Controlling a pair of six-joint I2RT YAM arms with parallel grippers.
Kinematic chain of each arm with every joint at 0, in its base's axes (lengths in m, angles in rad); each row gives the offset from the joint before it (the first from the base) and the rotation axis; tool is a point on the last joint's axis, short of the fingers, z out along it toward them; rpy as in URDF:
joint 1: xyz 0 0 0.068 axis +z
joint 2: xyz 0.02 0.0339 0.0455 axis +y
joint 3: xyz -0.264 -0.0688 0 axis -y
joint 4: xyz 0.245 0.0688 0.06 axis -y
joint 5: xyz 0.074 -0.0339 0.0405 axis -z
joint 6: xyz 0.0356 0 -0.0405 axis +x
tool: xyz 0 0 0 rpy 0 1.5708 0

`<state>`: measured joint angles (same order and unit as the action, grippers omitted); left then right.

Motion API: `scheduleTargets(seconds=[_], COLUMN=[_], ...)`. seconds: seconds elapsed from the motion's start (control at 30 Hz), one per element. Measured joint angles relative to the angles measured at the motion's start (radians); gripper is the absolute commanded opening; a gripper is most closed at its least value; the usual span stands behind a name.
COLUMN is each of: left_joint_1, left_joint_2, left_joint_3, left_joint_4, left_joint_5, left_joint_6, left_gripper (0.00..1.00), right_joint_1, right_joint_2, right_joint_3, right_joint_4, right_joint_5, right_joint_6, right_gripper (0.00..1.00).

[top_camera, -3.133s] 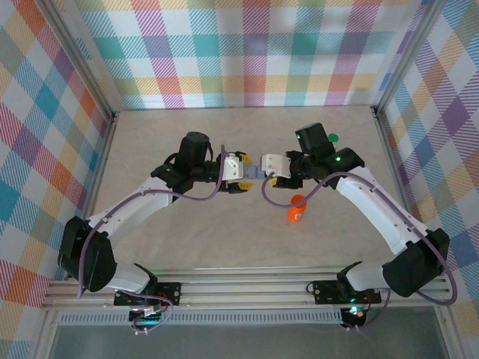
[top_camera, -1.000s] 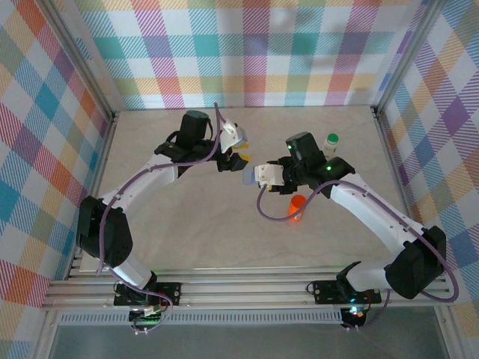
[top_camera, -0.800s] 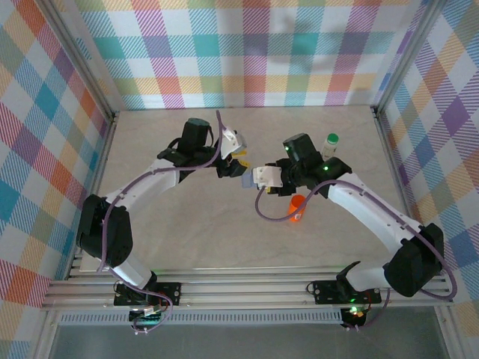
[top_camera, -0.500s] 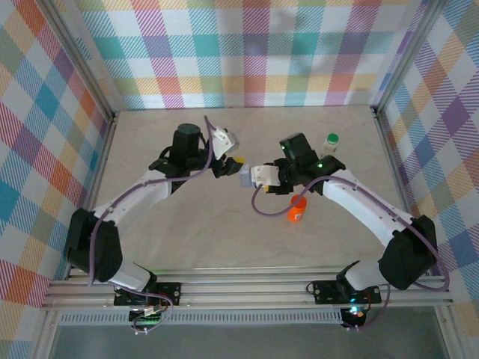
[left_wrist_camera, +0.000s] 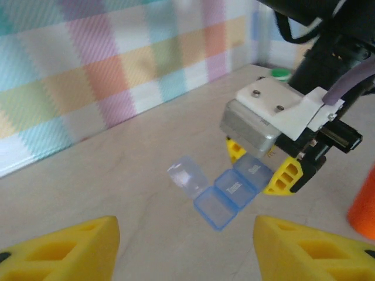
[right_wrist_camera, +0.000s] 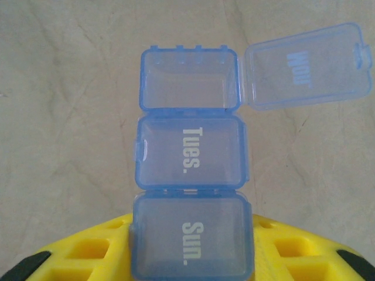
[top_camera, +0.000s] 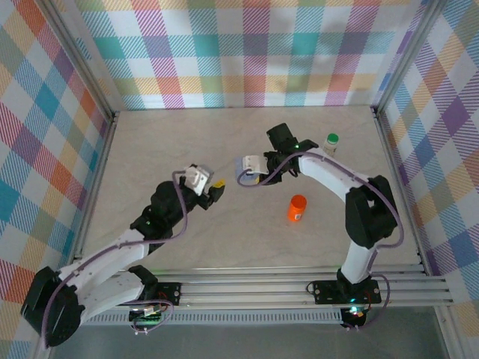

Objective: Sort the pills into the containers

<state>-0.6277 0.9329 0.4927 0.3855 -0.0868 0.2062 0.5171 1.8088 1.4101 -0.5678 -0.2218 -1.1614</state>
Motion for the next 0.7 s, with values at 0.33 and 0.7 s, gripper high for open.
scheduleTargets(seconds=[0.33,0.7], left_joint_1=[0.013,0.014], left_joint_2=[-0.414,-0.658], left_joint_3=[0.049,0.183], left_joint_4=[-0.447,-0.841], left_joint_5=[-0.454,-0.631], left_joint_6=[-0.517,-0.653], left_gripper=[1.0,1.0], right_joint_1=[-0.047,-0.053], right_joint_2=[0.26,0.352], right_joint_3=[0.196,0.228], right_joint_4=[-0.005,-0.036], right_joint_5=[-0.03,-0.05], right_joint_6=[-0.034,-0.075], right_gripper=[0.02,0.08])
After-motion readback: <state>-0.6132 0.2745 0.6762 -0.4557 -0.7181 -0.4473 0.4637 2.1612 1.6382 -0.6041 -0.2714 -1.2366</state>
